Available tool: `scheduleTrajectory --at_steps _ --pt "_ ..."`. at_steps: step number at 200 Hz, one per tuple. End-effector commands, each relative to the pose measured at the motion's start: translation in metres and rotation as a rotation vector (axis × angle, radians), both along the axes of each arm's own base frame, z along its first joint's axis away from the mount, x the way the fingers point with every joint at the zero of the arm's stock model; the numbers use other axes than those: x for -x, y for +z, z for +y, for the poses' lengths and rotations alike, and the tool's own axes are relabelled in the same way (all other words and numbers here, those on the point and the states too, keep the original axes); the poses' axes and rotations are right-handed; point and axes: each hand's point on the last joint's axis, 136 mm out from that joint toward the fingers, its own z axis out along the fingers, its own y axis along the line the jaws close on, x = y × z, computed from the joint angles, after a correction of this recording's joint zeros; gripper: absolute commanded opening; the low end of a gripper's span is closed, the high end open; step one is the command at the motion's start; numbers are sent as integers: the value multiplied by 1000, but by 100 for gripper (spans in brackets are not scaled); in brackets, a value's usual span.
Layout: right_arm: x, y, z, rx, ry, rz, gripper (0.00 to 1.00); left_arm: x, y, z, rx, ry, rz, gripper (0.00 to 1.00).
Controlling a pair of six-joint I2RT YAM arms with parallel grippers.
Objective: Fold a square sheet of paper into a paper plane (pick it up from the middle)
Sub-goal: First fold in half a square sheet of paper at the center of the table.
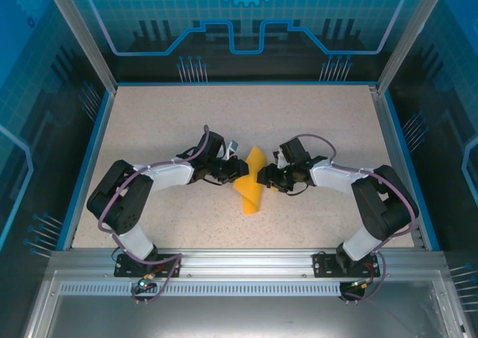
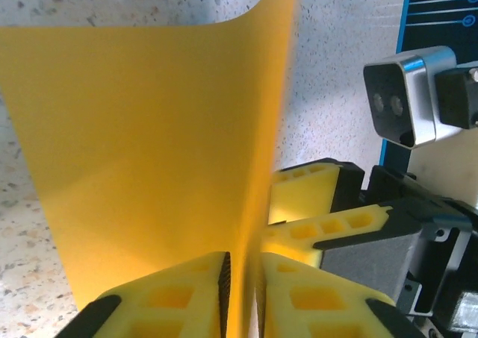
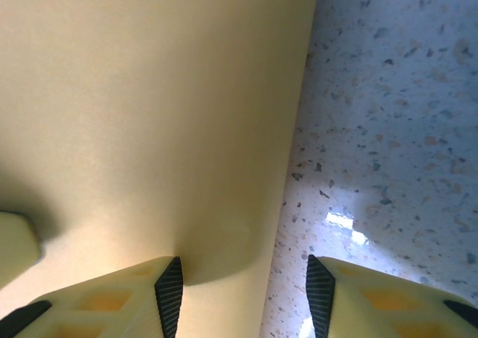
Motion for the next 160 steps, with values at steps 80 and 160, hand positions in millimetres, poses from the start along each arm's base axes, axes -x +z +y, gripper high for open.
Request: scheduleTrajectory --at_steps 80,160 --pt "-7 7 19 -220 11 23 69 26 2 -8 60 100 -12 7" --pt "7 8 10 -211 -11 5 83 31 31 -4 121 77 -143 10"
